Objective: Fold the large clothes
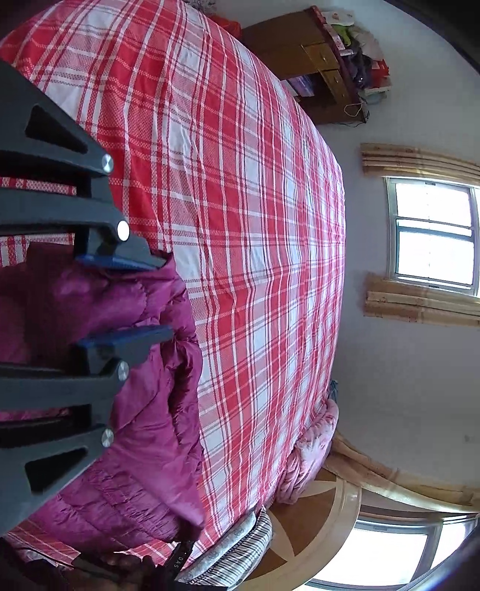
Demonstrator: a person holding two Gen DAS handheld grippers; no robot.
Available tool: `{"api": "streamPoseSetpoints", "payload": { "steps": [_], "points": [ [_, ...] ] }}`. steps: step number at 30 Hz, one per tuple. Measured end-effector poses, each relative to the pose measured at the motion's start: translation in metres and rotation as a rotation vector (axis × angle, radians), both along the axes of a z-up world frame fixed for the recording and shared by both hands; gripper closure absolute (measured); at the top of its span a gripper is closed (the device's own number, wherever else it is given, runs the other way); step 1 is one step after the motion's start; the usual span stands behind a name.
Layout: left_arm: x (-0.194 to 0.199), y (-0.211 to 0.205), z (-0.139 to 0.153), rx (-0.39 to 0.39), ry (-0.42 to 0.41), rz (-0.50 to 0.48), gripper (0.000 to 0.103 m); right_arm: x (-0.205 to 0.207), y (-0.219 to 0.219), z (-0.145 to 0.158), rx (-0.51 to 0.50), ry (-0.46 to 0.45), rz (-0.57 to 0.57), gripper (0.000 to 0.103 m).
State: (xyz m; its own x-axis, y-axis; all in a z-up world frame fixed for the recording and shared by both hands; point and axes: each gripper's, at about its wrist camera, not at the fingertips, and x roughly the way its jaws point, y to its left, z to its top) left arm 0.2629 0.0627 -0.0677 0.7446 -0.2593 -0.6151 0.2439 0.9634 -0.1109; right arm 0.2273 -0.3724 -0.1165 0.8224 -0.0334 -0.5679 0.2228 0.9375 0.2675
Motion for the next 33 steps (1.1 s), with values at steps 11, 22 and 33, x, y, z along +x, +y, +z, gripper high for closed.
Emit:
{"api": "streamPoseSetpoints", "payload": {
  "steps": [11,22,33],
  "points": [
    [-0.008,0.004,0.036,-0.06,-0.208,0.092,0.013,-0.013,0.028,-0.002,-0.132,-0.016,0.028,0.035],
    [-0.026,-0.049,0.019,0.213,-0.296,0.065,0.009,-0.003,0.074,0.017,-0.139,-0.018,0.146,0.035],
    [0.055,-0.082,-0.08,0.368,0.014,0.178,0.009,0.057,0.099,-0.043,-0.205,0.139,0.169,0.035]
  ]
}}
